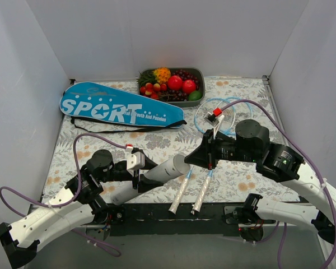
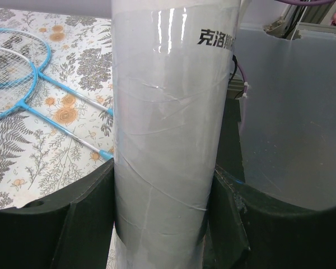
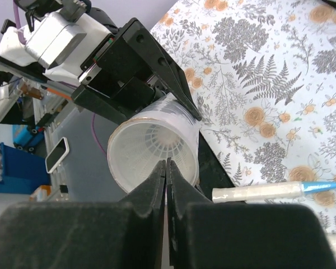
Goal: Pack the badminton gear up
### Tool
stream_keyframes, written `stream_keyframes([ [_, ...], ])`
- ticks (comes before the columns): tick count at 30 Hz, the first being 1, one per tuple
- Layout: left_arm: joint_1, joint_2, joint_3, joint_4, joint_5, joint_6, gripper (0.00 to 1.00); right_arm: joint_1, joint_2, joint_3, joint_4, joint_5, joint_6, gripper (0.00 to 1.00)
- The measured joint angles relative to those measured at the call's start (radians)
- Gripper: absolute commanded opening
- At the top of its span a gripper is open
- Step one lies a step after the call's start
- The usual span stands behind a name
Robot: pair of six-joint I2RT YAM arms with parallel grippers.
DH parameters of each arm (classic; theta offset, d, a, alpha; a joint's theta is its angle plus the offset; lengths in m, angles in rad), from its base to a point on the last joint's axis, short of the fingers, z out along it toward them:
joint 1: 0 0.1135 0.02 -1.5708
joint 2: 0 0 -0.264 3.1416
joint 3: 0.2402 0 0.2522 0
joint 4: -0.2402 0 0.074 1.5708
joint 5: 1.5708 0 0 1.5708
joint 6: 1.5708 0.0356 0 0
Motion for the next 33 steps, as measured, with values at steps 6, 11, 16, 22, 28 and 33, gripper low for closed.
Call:
stream_keyframes([
  [6,0.001,-0.003,0.000,-0.023,-0.005,-0.004,0.09,0.000,0.048,0.000,-0.004,-0.002,0.008,0.01],
  [11,0.001,-0.005,0.000,-0.035,-0.007,-0.005,0.09,0.000,0.055,0.000,-0.002,-0.005,0.008,0.01],
  [16,0.001,-0.006,0.000,-0.056,-0.015,-0.004,0.09,0.000,0.074,0.000,-0.006,0.003,0.002,0.01],
  [22,0.007,-0.006,0.000,-0.099,-0.029,-0.005,0.09,0.000,0.107,0.000,-0.015,0.023,-0.014,0.01],
  [28,0.008,-0.010,0.000,-0.133,-0.044,0.000,0.09,0.000,0.135,0.000,-0.020,0.025,-0.031,0.01],
  [33,0.009,-0.010,0.000,-0.136,-0.048,0.003,0.09,-0.002,0.153,0.000,-0.018,0.017,-0.041,0.01],
])
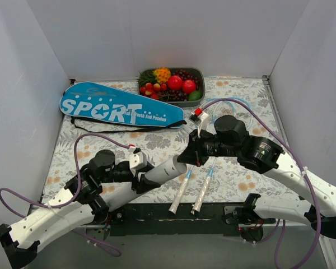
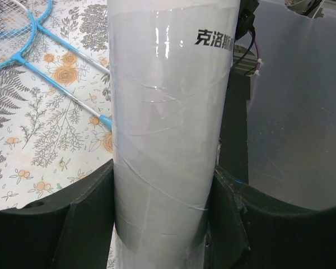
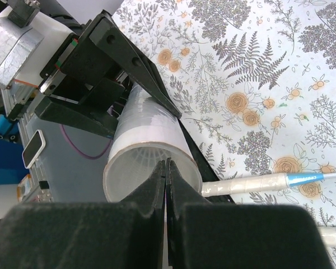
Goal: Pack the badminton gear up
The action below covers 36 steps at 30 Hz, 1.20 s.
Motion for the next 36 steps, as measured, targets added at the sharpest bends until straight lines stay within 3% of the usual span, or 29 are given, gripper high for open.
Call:
stream_keyframes([
  [18,0.012,-0.010,0.000,-0.008,-0.027,0.006,0.09,-0.012,0.072,0.049,0.030,-0.015,-0.039,0.01],
  [36,-0.003,0.020,0.006,-0.049,0.016,0.053,0.08,0.053,-0.118,-0.174,0.082,0.029,0.029,0.01],
])
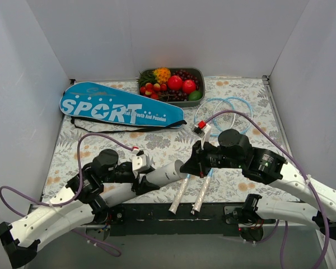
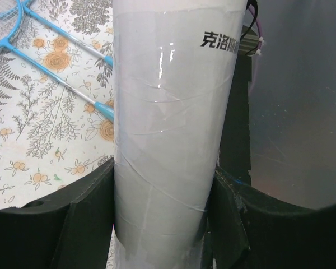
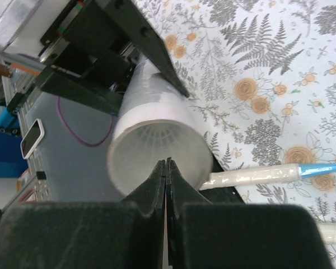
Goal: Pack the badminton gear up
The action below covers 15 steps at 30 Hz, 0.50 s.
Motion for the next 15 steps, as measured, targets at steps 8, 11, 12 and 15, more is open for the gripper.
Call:
stream_keyframes([
  [8,-0.006,0.044,0.006,-0.031,-0.008,0.020,0.08,0.136,-0.003,0.013,-0.027,0.063,0.010,0.01],
  [11,-0.006,0.058,0.013,-0.026,-0.014,0.018,0.08,0.155,-0.007,0.033,-0.058,0.114,0.016,0.01],
  [12,-0.007,0.068,0.021,-0.021,-0.019,0.014,0.08,0.160,-0.010,0.042,-0.076,0.145,0.021,0.01],
  [15,-0.007,0.100,0.048,0.012,-0.033,0.009,0.08,0.169,-0.027,0.089,-0.146,0.252,0.032,0.01],
])
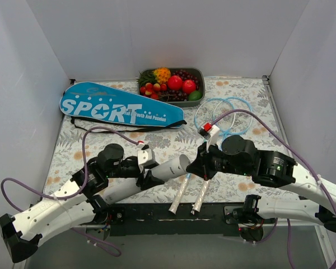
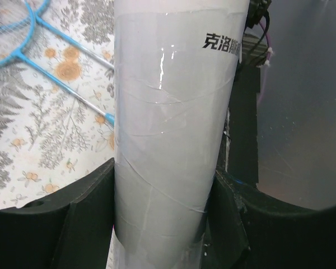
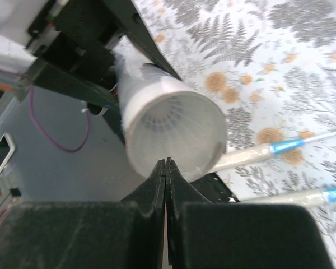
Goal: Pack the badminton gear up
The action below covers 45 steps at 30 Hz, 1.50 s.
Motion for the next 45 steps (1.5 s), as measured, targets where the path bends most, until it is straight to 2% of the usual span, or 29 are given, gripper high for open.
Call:
stream_keyframes([
  [7,-0.003,0.116,0.117,0.064,-0.043,0.029,0.08,0.013,-0.029,0.124,-0.182,0.266,0.071,0.01],
  [12,-0.003,0.218,0.200,0.060,-0.160,0.101,0.07,0.014,-0.103,0.143,-0.336,0.391,0.106,0.01],
  [18,0.011,0.373,0.314,-0.023,-0.334,0.221,0.08,0.014,-0.138,0.154,-0.412,0.427,0.118,0.01],
  [25,0.185,0.440,0.348,-0.097,-0.375,0.269,0.07,0.014,-0.138,0.143,-0.419,0.407,0.118,0.01],
  [30,0.290,0.462,0.309,-0.103,-0.376,0.289,0.08,0.015,-0.175,0.096,-0.414,0.381,0.118,0.01],
  [35,0.359,0.463,0.166,-0.077,-0.412,0.306,0.11,0.015,-0.171,0.050,-0.390,0.342,0.118,0.01],
  [38,0.374,0.461,0.092,-0.058,-0.463,0.326,0.17,0.014,-0.154,0.047,-0.378,0.321,0.114,0.01],
  [44,0.426,0.450,0.006,-0.025,-0.589,0.344,0.23,0.015,-0.138,0.040,-0.329,0.281,0.101,0.01],
  [45,0.439,0.449,-0.001,-0.018,-0.608,0.343,0.29,0.015,-0.138,0.035,-0.321,0.275,0.100,0.01],
])
